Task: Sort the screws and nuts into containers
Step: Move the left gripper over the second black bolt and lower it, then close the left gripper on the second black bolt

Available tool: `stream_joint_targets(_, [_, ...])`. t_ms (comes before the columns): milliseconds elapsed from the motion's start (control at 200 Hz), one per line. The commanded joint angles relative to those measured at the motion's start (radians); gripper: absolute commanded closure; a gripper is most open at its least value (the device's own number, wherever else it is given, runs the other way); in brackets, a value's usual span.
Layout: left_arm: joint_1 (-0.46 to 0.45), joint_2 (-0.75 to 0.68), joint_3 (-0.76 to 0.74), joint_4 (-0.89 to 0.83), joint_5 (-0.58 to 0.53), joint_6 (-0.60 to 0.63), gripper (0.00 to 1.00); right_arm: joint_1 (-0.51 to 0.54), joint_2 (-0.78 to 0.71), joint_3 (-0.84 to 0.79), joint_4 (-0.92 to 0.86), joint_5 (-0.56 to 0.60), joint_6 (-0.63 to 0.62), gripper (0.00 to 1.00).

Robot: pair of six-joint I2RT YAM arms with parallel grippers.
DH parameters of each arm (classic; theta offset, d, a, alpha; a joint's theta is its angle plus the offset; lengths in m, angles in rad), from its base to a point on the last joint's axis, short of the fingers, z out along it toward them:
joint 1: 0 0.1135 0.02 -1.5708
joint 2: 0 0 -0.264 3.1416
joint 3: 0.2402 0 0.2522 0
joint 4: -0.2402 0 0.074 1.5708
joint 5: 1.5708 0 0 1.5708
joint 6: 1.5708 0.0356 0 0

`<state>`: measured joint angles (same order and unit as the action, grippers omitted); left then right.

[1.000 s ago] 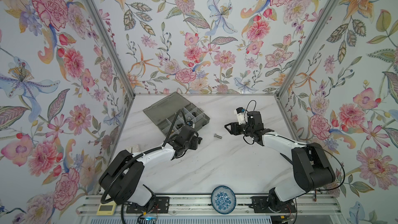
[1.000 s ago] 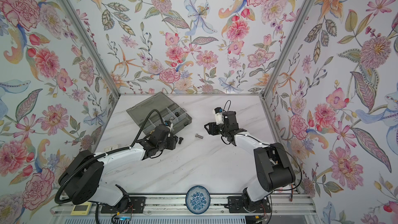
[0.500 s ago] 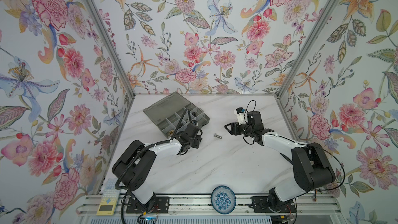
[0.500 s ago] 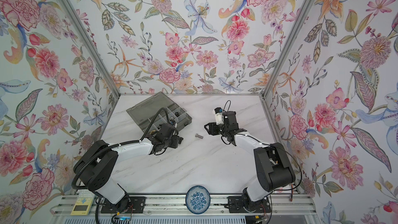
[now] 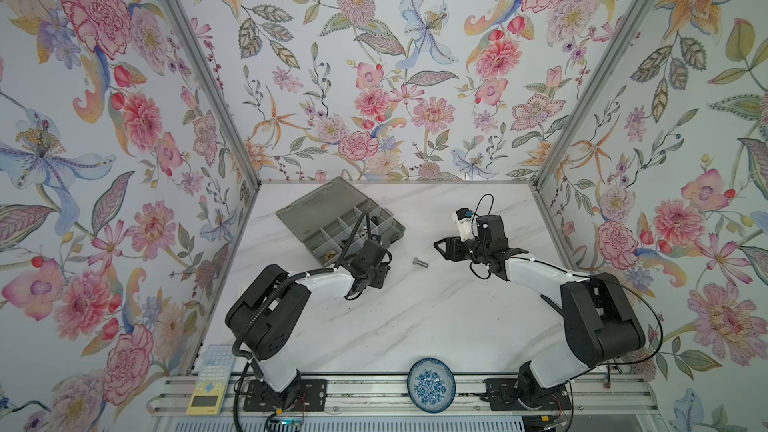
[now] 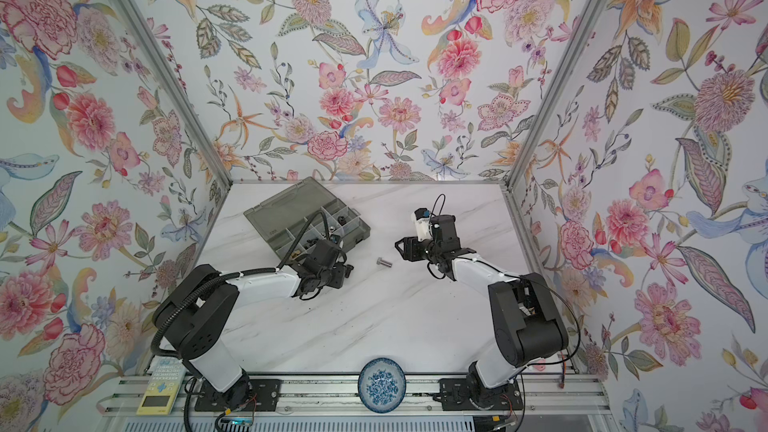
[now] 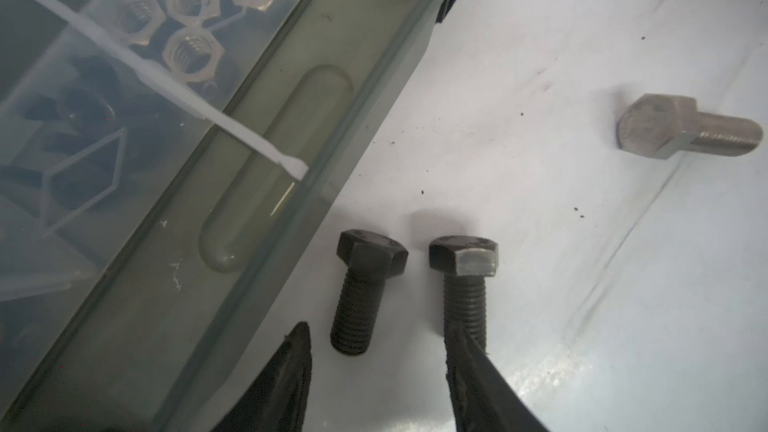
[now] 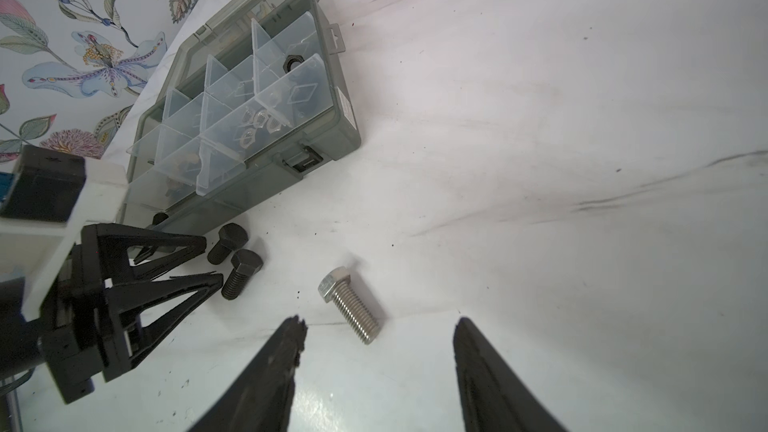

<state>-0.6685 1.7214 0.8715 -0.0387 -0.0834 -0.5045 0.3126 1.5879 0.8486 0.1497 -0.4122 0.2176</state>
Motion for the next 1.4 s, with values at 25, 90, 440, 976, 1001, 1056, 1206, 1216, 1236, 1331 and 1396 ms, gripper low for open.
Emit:
stream_joint_targets(25, [-0.001,0.023,0.024,0.012,-0.011,0.013,0.46,-0.004,0.013,0.003,-0.009,-0.007,0.003,0.39])
stream_joint_targets(90, [0.000,0.030,0.023,0.021,-0.013,0.016,0.46,-0.007,0.014,0.002,-0.008,-0.007,0.003,0.39])
stream_joint_targets(440, [0.015,0.059,0.024,0.029,-0.020,0.041,0.46,-0.006,0.014,0.002,-0.010,-0.008,0.002,0.39])
stream_joint_targets(976, [0.030,0.092,0.034,0.047,0.003,0.046,0.56,-0.007,0.017,0.005,-0.009,-0.008,0.000,0.39])
stream_joint_targets(1001, [0.030,0.093,0.033,0.048,0.003,0.046,0.56,-0.007,0.017,0.004,-0.009,-0.009,0.001,0.39])
stream_joint_targets(1056, [0.030,0.095,0.031,0.049,0.002,0.043,0.57,-0.007,0.017,0.004,-0.009,-0.008,0.002,0.39])
stream_joint_targets(1206, [0.029,0.097,0.025,0.054,0.008,0.041,0.60,-0.009,0.017,0.005,-0.008,-0.011,0.002,0.39])
stream_joint_targets(1216, [0.030,0.098,0.025,0.054,0.008,0.041,0.60,-0.009,0.017,0.005,-0.008,-0.011,0.002,0.39])
stream_joint_targets(1236, [0.030,0.097,0.024,0.054,0.008,0.040,0.61,-0.009,0.017,0.004,-0.009,-0.011,0.002,0.39])
stream_joint_targets(1331, [0.030,0.096,0.020,0.053,0.006,0.037,0.64,-0.010,0.017,0.006,-0.009,-0.011,0.001,0.39])
stream_joint_targets(1396, [0.029,0.095,0.019,0.053,0.006,0.035,0.67,-0.011,0.016,0.005,-0.007,-0.013,0.001,0.39])
